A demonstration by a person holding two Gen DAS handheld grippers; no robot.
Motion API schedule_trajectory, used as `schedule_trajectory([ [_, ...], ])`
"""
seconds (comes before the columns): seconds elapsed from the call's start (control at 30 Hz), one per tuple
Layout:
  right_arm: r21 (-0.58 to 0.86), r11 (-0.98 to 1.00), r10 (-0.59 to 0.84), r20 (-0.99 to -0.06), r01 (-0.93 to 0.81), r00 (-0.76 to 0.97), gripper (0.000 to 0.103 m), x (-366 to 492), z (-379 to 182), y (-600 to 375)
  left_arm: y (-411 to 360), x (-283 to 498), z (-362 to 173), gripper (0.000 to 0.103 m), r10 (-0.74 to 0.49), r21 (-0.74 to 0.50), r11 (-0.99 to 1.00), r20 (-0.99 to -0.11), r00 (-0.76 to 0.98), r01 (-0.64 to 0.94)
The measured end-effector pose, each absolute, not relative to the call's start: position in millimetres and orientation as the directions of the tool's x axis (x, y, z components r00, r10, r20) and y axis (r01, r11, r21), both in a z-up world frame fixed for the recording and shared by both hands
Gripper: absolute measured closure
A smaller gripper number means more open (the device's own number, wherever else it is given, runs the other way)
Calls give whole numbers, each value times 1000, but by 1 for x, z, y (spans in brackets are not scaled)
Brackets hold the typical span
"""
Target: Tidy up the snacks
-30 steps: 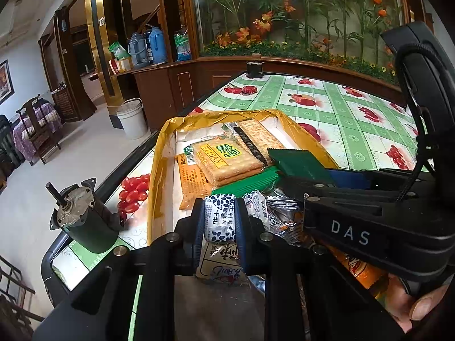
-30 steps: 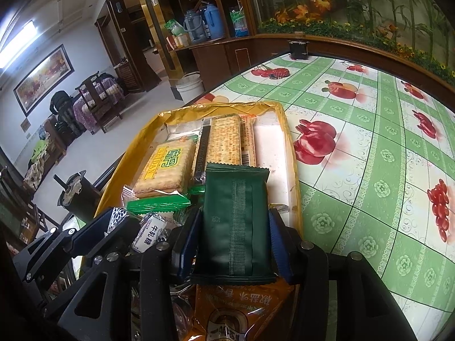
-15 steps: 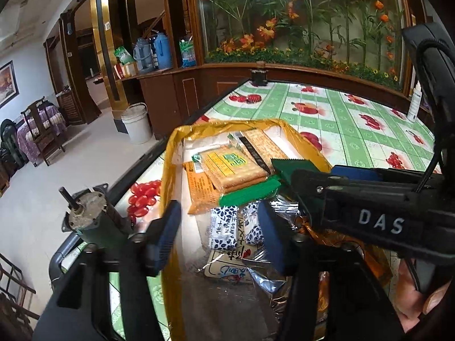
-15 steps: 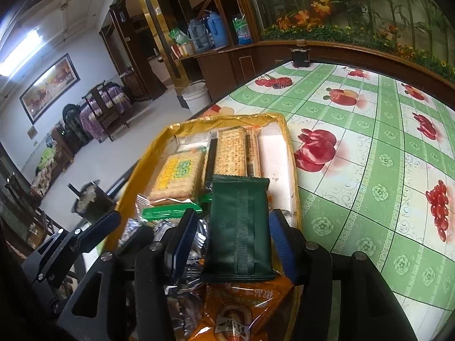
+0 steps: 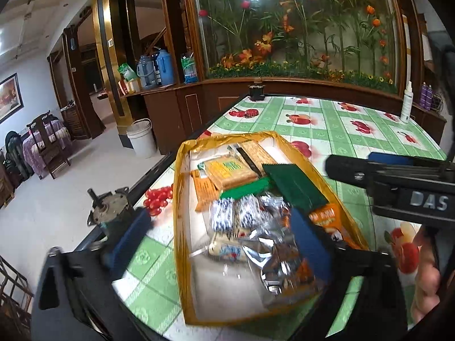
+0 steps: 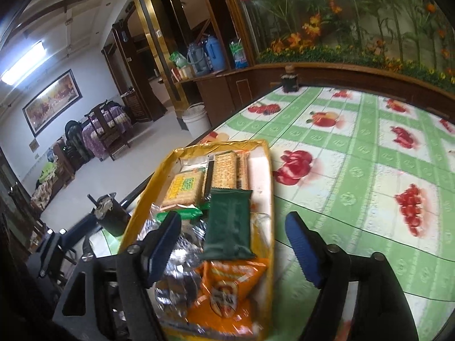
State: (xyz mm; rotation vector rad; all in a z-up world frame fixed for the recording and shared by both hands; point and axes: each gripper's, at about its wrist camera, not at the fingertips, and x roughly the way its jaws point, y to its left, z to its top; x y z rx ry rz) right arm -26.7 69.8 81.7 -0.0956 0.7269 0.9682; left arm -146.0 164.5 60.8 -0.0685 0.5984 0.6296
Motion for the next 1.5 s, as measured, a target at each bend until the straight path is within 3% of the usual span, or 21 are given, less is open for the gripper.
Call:
schedule_trajectory([
  [0.23,213,606,709,-581,-766,399,18,-41,75,17,137,-164,56,0,678,295,728,-446,585,-619],
  [0.4,238,627,702,-585,-741,406,18,-46,63,-11,135,-171,52,0,645,250,750,-482,593,-613],
  [0.67,155,611,691,-582,-776,428,18,-65,61,-7,142,-174,46,0,611,201,763,-533,585,-614],
  [1.5,112,601,688,-575,-791,442,18,-72,60,-5,146,-179,39,0,600,182,760,-564,567,-624],
])
